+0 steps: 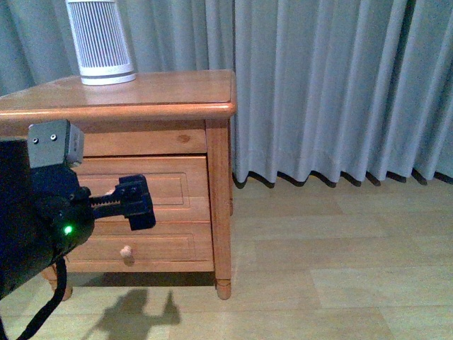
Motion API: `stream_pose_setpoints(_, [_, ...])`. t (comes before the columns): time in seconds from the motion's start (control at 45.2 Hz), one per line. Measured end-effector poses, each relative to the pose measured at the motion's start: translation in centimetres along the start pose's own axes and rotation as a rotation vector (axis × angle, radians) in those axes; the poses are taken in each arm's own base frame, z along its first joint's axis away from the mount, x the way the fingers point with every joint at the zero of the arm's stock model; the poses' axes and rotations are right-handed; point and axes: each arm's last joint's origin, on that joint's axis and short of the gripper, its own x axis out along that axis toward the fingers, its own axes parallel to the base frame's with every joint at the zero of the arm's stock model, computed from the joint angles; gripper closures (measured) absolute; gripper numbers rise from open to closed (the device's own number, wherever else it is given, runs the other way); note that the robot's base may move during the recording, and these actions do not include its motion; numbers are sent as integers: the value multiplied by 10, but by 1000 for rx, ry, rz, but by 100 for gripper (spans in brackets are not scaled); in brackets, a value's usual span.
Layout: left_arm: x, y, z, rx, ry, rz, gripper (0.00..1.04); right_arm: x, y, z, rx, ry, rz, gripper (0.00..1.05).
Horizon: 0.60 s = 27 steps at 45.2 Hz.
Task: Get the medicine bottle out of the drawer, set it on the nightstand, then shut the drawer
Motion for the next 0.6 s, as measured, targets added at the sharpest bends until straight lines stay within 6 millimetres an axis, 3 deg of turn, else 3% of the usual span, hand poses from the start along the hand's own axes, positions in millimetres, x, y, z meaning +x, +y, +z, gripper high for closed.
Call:
stream_pose_setpoints(0.177, [36, 16, 0, 42, -15, 19, 7, 0, 0, 0, 0, 0, 0, 7])
stream_pose_setpoints(0.598, [84, 35, -13, 137, -1, 23, 7, 0, 0, 0, 0, 0, 0, 7])
